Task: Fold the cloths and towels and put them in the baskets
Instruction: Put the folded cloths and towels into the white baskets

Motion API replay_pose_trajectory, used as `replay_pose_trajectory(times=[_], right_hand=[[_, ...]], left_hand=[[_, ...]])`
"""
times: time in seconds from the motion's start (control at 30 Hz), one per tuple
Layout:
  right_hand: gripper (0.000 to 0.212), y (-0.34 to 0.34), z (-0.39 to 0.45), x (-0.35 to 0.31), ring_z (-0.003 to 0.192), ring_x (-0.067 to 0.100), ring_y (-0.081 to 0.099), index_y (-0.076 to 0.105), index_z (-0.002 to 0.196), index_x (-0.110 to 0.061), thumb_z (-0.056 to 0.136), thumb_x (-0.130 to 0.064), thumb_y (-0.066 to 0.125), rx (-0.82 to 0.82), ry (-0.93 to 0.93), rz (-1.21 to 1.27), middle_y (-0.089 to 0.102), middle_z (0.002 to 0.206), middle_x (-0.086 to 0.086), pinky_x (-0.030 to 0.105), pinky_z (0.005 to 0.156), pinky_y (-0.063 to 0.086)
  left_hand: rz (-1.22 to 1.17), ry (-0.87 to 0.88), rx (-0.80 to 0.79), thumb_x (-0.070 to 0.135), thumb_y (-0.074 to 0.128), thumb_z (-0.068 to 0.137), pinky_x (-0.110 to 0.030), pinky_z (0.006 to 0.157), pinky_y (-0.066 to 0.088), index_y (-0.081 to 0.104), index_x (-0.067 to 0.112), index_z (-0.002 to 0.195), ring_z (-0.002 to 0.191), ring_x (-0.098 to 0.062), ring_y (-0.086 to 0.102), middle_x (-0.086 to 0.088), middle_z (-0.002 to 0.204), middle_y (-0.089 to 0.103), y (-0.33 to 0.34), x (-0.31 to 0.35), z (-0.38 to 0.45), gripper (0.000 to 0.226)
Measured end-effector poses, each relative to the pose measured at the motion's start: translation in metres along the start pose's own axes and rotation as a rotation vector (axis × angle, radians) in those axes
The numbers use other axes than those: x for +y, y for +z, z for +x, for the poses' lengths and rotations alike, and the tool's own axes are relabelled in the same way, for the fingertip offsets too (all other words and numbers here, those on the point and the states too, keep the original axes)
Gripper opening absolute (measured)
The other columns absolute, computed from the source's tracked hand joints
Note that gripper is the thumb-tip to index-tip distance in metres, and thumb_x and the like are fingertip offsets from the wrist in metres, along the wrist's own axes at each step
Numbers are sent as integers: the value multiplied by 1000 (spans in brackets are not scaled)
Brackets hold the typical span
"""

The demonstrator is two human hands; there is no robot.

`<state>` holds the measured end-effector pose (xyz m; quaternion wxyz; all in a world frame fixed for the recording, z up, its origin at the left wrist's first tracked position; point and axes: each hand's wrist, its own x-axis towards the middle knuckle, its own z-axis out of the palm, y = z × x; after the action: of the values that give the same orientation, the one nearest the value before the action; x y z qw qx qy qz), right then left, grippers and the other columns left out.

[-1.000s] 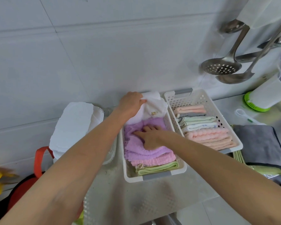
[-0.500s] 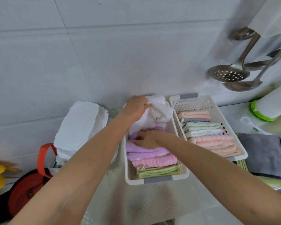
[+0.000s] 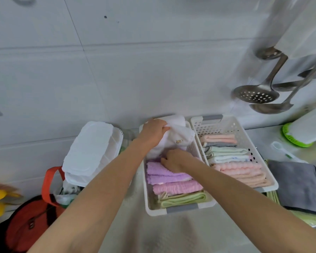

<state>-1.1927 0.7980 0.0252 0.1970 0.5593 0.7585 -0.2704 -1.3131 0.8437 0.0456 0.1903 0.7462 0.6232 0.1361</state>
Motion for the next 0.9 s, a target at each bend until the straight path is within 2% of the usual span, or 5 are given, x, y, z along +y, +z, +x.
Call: replay_pose_trajectory(times=[0.17, 0.57, 0.63, 0.77, 0.9], right_hand=[[59, 7, 13, 9, 145, 26, 13, 20, 151, -33, 97, -56, 13, -203, -19, -58, 17, 159, 1, 44, 118, 11], [60, 13, 16, 11, 118, 26, 52, 60, 125, -23, 95, -61, 25, -17, -120, 117, 60, 126, 8, 41, 103, 38], [54, 0, -5, 14, 98, 17, 59, 66, 106, -20, 95, -59, 30, 19, -261, 206, 67, 108, 4, 35, 90, 43], [40, -32, -45, 26, 95, 15, 61, 59, 110, -20, 89, -52, 47, -117, -445, -109, 66, 106, -2, 29, 86, 49], [19, -45, -39, 36, 89, 25, 64, 61, 104, -19, 91, -29, 51, 278, -346, -333, 65, 95, 5, 29, 67, 47]], left_hand=[[-4, -35, 45, 29, 43, 100, -37, 78, 40, 61, 7, 86, 97, -32, 56, -15, 98, 65, 5, 4, -1, 32], [-99, -4, 34, 23, 54, 94, -35, 68, 38, 49, 12, 63, 74, -25, 50, -1, 67, 54, -1, 0, -7, 33], [-166, 49, 48, 16, 61, 87, -38, 79, 46, 66, 6, 86, 86, -26, 61, -8, 87, 68, -6, -5, -13, 11], [-84, 166, -55, 26, 69, 83, -26, 89, 40, 60, 11, 117, 109, -22, 56, -5, 118, 63, -21, -13, -38, 38], [-49, 181, -199, 56, 69, 77, -29, 97, 38, 46, 23, 134, 120, -16, 49, 4, 132, 53, -36, -11, -61, 69]])
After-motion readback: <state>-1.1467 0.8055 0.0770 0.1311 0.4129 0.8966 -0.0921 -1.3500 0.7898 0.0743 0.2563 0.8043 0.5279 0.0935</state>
